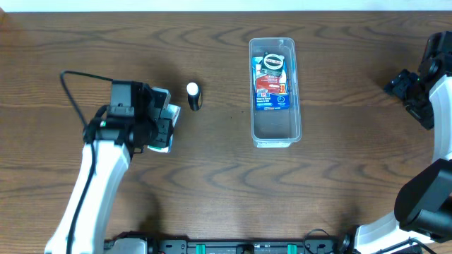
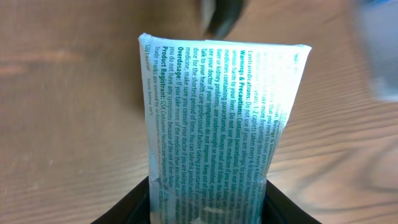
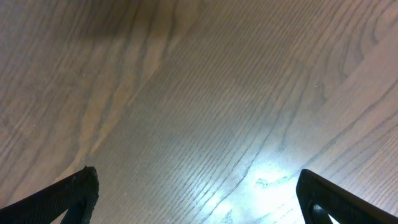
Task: Pack container
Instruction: 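Carry the white box over the container and lower it inside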
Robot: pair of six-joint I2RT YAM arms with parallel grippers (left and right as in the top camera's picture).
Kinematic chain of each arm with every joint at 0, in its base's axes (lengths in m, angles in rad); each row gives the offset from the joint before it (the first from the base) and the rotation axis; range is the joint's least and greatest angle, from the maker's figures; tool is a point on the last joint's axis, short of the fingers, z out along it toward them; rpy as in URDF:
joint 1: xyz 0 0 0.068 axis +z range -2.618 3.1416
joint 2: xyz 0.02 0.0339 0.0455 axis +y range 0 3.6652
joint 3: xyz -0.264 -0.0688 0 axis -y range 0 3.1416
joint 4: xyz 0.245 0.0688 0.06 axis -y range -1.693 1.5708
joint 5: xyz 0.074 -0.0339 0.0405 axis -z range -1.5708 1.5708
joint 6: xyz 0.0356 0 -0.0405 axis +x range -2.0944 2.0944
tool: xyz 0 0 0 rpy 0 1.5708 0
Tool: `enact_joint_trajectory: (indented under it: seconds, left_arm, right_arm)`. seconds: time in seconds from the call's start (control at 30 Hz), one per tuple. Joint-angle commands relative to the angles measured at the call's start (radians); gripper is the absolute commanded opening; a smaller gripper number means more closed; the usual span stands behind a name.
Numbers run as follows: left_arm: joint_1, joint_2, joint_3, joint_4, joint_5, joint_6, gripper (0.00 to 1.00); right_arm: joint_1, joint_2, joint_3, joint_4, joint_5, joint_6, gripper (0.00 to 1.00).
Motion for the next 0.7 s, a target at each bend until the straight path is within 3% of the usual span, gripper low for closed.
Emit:
enact_joint_trajectory:
  seconds: [0.0,0.3,0.67]
  left_arm:
    - [-0.045,-0.107,0.021,0.013,0.098,-0.076,0.46]
    - [-0.257,-0.284,0.021,0.286,0.230,-0.279,0.46]
    - [-0.533,-0.120,0.021,0.691,0.221,-0.320,0.46]
  right_arm:
    - [-0.004,0.005,-0.003,-0.002,0.017,0.016,0.99]
    - [-0.004,0.005,-0.003,-0.002,0.017,0.016,0.99]
    - [-0.004,0.005,-0.003,-0.002,0.017,0.016,0.99]
